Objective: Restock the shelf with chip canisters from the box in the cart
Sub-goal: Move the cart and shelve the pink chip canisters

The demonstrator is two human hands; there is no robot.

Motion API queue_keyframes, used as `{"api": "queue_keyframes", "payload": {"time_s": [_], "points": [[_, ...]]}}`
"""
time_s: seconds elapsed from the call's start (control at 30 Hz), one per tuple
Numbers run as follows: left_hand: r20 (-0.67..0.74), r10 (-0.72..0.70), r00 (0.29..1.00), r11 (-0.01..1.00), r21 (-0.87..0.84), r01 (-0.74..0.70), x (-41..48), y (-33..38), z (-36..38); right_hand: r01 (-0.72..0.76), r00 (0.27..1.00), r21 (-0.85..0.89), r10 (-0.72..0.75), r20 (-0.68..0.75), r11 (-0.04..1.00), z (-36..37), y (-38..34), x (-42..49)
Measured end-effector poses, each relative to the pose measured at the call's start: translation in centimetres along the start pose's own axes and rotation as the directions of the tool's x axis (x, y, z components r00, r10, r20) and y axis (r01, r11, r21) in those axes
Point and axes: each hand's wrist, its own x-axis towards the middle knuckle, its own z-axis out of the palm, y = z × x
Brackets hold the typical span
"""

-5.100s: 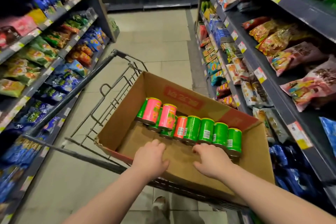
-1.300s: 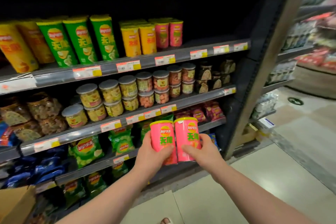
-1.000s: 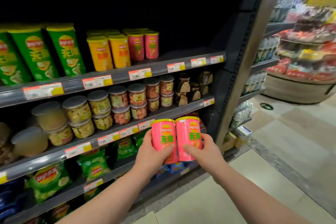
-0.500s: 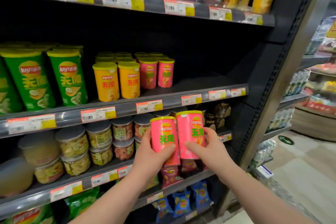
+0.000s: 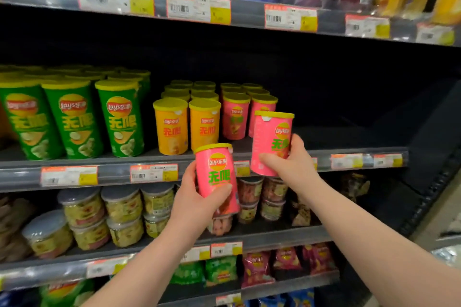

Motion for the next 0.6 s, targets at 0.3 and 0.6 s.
{"api": "queue_keyframes", "payload": {"time_s": [0.3, 0.6], "points": [[-0.191, 0.012, 0.981, 1.000, -0.017, -0.015, 1.3, 0.8, 0.1, 0.069, 0.993, -0.087, -0.059, 0.105, 0.994, 2.2, 0.0, 8.4], [-0.284, -0.019, 0.959, 1.000, -0.006, 0.018, 0.8, 0.9, 0.4, 0.091, 0.981, -0.213, -0.052, 0.186, 0.973, 4.1, 1.6, 10.4]]}}
